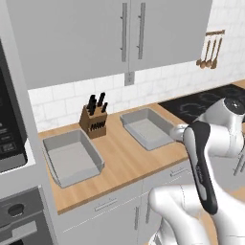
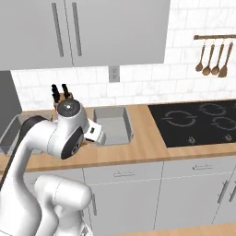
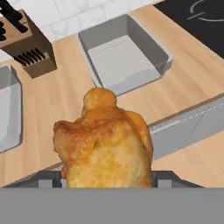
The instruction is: Place one lemon and one chicken drumstick in each tupperware on the nearby counter, to pack two identical lunches.
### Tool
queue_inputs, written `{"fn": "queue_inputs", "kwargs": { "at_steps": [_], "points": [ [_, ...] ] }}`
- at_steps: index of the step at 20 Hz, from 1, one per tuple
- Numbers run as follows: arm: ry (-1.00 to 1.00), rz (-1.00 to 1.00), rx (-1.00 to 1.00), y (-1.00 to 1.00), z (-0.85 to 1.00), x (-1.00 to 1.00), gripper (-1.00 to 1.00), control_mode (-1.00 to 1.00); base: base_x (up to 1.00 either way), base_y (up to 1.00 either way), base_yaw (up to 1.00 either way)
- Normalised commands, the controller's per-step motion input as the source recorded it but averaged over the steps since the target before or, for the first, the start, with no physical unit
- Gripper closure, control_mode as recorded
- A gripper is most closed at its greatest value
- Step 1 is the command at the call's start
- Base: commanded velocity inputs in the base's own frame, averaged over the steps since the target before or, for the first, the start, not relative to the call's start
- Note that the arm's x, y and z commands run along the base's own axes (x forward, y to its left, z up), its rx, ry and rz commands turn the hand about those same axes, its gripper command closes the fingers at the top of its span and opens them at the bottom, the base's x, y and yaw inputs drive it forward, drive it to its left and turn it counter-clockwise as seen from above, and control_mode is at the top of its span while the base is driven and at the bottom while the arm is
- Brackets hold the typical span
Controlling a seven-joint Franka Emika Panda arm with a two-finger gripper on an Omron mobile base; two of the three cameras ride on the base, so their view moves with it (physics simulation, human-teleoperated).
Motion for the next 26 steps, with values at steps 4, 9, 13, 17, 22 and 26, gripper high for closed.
{"fn": "queue_inputs", "kwargs": {
  "at_steps": [4,9,13,17,22,26],
  "points": [
    [0.18,0.14,0.01,-0.01,0.0,1.0,1.0,-1.0,0.0,0.0,0.0],
    [0.09,0.08,0.0,0.0,0.0,1.0,1.0,-1.0,0.0,0.0,0.0],
    [0.0,0.05,-0.02,0.01,-0.27,1.0,1.0,-1.0,0.0,0.0,0.0],
    [0.0,0.01,-0.16,0.3,-0.93,1.0,1.0,-1.0,0.0,0.0,0.0],
    [0.0,0.0,-0.03,0.05,-0.44,1.0,1.0,-1.0,0.0,0.0,0.0],
    [0.01,0.01,0.0,-0.08,-0.43,1.0,-1.0,-1.0,0.0,0.0,0.0]
  ]
}}
